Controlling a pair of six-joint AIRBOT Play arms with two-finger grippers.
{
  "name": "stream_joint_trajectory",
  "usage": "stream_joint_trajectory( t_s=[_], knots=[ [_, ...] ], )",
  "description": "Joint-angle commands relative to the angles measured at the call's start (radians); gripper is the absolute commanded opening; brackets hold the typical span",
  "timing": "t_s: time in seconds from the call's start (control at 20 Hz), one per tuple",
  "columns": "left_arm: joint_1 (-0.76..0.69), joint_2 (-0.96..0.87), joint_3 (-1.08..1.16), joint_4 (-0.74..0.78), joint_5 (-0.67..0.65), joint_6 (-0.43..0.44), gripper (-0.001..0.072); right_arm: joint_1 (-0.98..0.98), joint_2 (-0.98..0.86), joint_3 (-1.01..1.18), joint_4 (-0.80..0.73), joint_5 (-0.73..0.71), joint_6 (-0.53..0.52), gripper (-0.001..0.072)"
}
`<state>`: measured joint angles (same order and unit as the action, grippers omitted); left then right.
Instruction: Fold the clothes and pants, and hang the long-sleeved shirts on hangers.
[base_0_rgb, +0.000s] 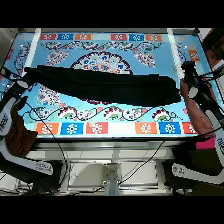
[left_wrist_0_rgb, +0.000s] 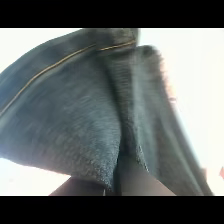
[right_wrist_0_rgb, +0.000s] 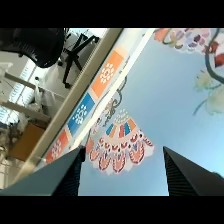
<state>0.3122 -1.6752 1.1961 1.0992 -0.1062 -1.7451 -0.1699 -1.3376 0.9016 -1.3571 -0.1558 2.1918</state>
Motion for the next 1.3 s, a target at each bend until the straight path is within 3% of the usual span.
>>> stream_joint_trajectory(
  t_s=[0.0,0.05,0.15,0.2,0.25,0.4,0.5,0.6,0.75,0.95,1.25],
  knots=[
    [-0.002,0.161,0.001,0.314,-0.173,0.032,0.0028,0.046,0.08,0.001,-0.017,0.113,-0.265,0.0556],
    [-0.005,0.205,0.001,0.354,-0.24,0.032,0.0029,0.083,0.1,0.007,-0.016,0.165,-0.325,0.0548],
    [-0.005,0.278,0.0,0.368,-0.334,0.032,0.0029,0.178,0.122,0.037,-0.016,0.212,-0.403,0.0415],
    [-0.005,0.307,0.0,0.369,-0.362,0.033,0.0029,0.232,0.122,0.059,-0.015,0.205,-0.406,0.0272],
    [-0.005,0.33,0.0,0.37,-0.388,0.033,0.0029,0.289,0.121,0.08,-0.008,0.193,-0.406,0.0038],
    [-0.006,0.397,0.0,0.37,-0.497,0.033,0.0029,0.442,0.103,0.135,0.008,0.166,-0.391,0.0033],
    [-0.02,0.451,0.0,0.37,-0.569,0.071,0.003,0.523,0.051,0.187,0.072,0.201,-0.32,0.0033],
    [-0.042,0.503,0.0,0.371,-0.611,0.124,0.0029,0.6,-0.034,0.275,0.094,0.296,-0.288,0.0032],
    [-0.045,0.557,0.0,0.364,-0.619,0.122,0.0029,0.716,-0.206,0.445,0.129,0.423,-0.281,0.0032],
    [-0.045,0.574,0.0,0.245,-0.69,0.123,0.003,0.859,-0.453,0.68,0.246,0.524,-0.245,0.0031],
    [-0.109,0.574,0.0,0.238,-0.722,0.138,0.0029,0.995,-0.727,0.987,0.438,0.706,-0.21,0.0031]
  ],
)
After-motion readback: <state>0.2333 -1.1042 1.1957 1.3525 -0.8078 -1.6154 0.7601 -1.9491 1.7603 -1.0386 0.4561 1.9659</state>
